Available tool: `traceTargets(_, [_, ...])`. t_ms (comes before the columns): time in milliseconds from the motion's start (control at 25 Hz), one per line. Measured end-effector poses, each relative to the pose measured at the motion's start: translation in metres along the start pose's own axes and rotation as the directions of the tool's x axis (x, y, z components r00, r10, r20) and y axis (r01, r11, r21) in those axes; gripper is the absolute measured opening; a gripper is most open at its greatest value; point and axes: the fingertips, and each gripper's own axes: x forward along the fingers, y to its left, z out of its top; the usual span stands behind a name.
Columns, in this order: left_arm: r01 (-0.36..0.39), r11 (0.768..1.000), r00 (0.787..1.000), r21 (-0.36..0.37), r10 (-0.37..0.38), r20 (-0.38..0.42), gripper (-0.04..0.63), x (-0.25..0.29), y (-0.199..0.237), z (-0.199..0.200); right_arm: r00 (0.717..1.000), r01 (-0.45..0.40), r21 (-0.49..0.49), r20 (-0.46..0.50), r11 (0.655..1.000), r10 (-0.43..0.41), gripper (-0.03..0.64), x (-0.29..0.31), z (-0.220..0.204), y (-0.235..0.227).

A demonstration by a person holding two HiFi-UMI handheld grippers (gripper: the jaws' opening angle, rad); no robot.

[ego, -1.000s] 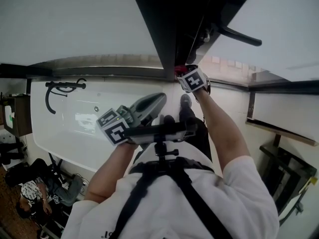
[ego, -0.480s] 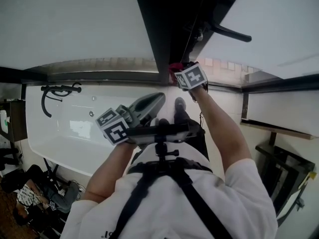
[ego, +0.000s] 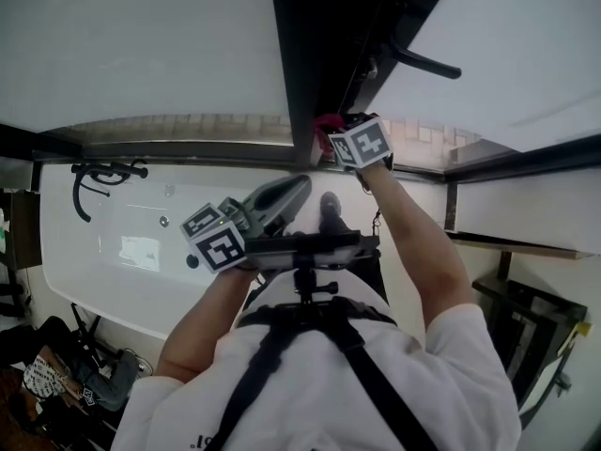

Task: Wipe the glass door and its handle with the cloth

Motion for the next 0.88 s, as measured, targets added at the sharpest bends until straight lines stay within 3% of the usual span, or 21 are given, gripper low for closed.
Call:
traceTargets(160, [0.030,0.999,0.999,-0.039,-0.029,0.016,-0.008,-0.002,-0.010,0.002,1.000,0.015,-0.033,0.025,0.999,-0.015,0.095,-0.016,0.014,0.004])
traceTargets(880, [0.084,0.996,0.995,-0.023,-0.083,0.047,-0.008,-0.010,-0.022,0.005,0.972,0.133,-0.166,0.212,0.977,-0.096,0.095,-0.084,0.085,0.021])
